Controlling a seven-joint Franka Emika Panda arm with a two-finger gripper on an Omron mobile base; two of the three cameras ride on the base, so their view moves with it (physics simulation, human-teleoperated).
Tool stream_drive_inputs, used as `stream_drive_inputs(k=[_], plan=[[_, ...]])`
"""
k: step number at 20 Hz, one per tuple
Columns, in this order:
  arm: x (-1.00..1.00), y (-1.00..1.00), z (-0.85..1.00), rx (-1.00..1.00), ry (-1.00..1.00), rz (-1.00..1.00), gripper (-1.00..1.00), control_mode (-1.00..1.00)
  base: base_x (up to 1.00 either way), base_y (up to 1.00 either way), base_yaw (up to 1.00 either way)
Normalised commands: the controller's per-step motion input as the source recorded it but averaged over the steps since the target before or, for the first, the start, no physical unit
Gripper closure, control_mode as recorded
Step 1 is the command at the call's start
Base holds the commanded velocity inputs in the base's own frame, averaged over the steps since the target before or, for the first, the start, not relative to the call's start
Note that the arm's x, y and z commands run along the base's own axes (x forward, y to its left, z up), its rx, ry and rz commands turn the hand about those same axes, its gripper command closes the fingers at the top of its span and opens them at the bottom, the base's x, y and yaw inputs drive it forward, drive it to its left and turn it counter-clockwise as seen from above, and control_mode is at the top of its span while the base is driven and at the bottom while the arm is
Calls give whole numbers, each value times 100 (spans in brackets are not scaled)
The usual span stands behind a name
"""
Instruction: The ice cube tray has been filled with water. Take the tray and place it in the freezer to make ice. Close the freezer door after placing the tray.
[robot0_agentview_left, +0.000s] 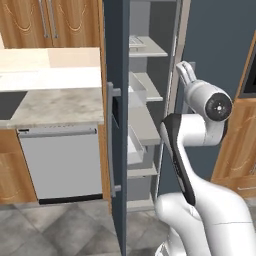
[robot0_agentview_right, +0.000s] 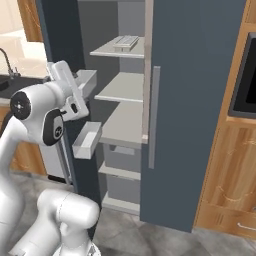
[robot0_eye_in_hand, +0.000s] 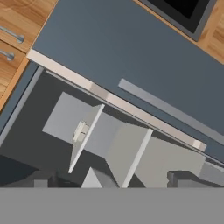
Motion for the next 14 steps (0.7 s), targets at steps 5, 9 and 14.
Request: stream_drive_inputs(k=[5,9,14], plan=[[0,0,0,0,0,0,-100,100,0,8,-12],[0,-1,0,0,3,-12,-100,-100,0,0,0],[-1,-17,0,0,1,-10,-100,-100,0,0,0]])
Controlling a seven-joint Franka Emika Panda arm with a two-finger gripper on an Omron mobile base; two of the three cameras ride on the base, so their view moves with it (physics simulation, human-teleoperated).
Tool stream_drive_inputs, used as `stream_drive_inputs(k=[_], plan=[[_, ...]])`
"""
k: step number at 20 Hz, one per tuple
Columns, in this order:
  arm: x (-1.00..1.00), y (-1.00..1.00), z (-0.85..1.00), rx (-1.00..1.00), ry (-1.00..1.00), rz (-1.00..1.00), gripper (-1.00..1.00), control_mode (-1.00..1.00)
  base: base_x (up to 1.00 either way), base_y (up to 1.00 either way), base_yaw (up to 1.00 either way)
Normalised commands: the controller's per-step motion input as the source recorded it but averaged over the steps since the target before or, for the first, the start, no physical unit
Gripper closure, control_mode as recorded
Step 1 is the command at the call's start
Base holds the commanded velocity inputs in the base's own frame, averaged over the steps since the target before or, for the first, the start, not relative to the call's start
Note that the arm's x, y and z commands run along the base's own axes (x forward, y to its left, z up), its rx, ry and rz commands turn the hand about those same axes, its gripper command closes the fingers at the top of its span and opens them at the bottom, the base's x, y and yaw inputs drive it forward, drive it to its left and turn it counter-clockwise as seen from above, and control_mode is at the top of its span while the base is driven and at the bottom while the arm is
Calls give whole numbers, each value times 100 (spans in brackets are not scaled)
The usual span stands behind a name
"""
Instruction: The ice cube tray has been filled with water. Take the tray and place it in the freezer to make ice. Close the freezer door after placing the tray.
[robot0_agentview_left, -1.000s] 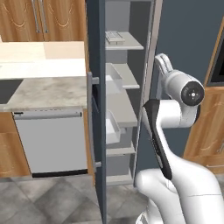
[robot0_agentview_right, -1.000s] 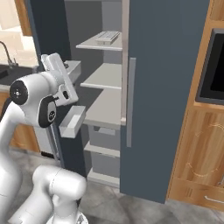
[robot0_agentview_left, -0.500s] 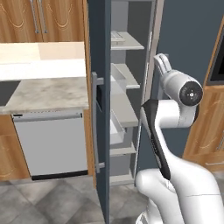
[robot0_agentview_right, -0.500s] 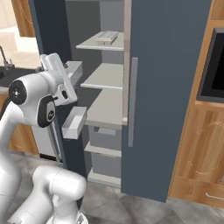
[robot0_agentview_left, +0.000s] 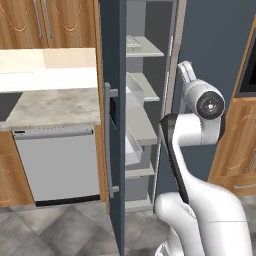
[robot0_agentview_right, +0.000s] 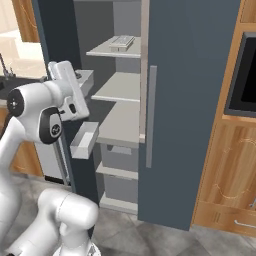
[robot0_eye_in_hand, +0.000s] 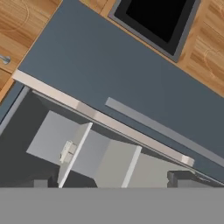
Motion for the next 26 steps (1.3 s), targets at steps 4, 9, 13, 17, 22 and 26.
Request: stream_drive_inputs(k=[4,9,13,17,22,26], plan=[[-6,-19,0,0,0,-7,-100,-100,0,0,0],[-5,-10,0,0,0,-8,-100,-100,0,0,0],[-22,-3,0,0,0,-3,-100,-100,0,0,0],[-47,12,0,0,0,0,-100,-100,0,0,0],[-45,49,-1,-5,0,0,-100,-100,0,0,0],[-40,55,-4,-15,14,5,-100,-100,0,0,0]])
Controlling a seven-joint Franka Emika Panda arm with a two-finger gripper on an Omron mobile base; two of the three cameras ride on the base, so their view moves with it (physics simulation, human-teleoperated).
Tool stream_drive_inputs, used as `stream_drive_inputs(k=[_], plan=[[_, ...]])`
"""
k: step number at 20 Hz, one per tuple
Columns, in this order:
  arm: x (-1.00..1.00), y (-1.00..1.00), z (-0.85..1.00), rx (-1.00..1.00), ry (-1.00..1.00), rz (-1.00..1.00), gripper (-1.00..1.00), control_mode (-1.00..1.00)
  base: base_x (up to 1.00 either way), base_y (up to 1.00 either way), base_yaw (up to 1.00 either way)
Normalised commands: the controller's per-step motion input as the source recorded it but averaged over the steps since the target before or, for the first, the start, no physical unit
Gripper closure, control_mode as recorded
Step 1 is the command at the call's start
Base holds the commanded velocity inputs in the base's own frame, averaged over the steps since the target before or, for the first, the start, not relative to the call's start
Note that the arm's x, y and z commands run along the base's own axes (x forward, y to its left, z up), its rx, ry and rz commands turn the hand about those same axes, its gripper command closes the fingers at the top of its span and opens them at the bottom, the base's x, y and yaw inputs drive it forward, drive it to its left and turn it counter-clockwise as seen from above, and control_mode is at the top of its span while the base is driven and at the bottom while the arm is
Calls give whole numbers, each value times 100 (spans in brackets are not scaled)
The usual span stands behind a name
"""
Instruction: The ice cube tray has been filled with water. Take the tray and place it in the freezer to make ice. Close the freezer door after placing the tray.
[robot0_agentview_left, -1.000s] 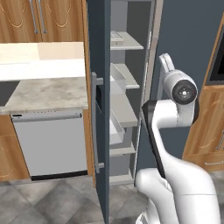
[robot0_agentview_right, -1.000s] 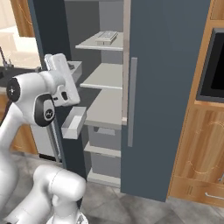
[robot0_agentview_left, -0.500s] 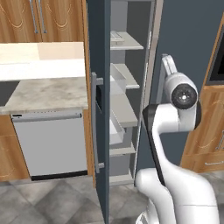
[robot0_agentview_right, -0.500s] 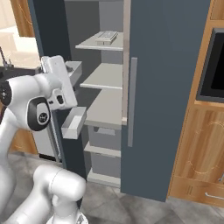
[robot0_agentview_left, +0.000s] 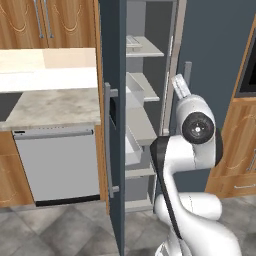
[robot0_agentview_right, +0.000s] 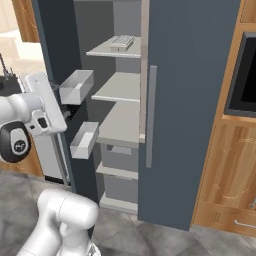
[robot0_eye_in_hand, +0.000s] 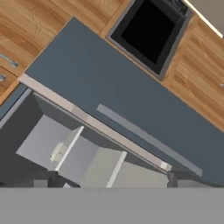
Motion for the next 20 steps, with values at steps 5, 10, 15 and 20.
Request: stream_drive_inputs(k=[5,10,15,20], plan=[[-35,60,-15,-32,24,11,-100,-100,0,0,0],[-19,64,-13,-44,28,13,-100,-100,0,0,0],[-1,54,-5,-43,26,10,-100,-100,0,0,0],[0,57,-22,-41,13,3,-100,-100,0,0,0]])
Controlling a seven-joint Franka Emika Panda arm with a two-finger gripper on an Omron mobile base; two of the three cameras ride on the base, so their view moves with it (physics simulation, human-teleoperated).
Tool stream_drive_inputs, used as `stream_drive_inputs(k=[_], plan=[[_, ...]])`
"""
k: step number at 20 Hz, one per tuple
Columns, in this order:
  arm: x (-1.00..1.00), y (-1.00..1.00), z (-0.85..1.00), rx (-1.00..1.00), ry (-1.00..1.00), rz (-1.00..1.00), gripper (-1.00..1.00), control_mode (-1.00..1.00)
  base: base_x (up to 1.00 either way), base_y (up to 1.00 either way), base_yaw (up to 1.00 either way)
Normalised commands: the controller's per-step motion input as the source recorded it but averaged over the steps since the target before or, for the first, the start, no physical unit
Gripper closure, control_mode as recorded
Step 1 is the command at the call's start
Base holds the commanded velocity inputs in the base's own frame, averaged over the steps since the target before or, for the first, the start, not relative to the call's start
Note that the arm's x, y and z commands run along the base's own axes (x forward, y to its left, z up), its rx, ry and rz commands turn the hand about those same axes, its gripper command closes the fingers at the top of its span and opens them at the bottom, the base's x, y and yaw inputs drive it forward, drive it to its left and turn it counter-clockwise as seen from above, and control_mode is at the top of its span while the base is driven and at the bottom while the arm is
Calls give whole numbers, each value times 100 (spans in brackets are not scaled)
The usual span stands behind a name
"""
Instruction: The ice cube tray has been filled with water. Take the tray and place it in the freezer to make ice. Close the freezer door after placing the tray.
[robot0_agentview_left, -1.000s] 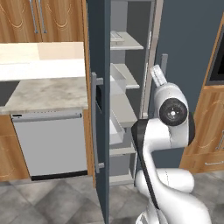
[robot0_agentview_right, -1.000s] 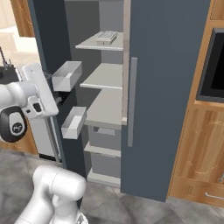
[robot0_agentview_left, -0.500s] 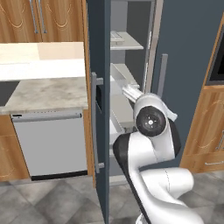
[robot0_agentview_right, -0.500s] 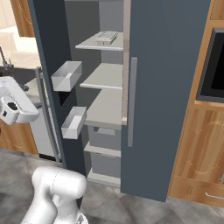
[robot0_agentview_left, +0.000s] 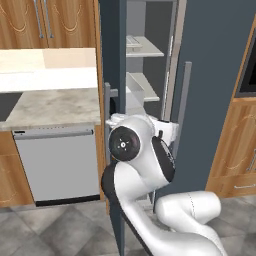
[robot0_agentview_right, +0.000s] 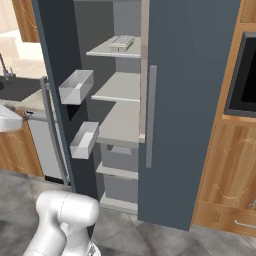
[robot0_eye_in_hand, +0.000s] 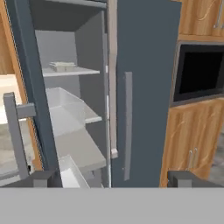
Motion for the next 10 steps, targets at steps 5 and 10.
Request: stream_drive_inputs(k=[5,10], plan=[[0,47,-34,-35,8,0,-100,-100,0,0,0],[12,40,-33,-29,9,0,-100,-100,0,0,0]])
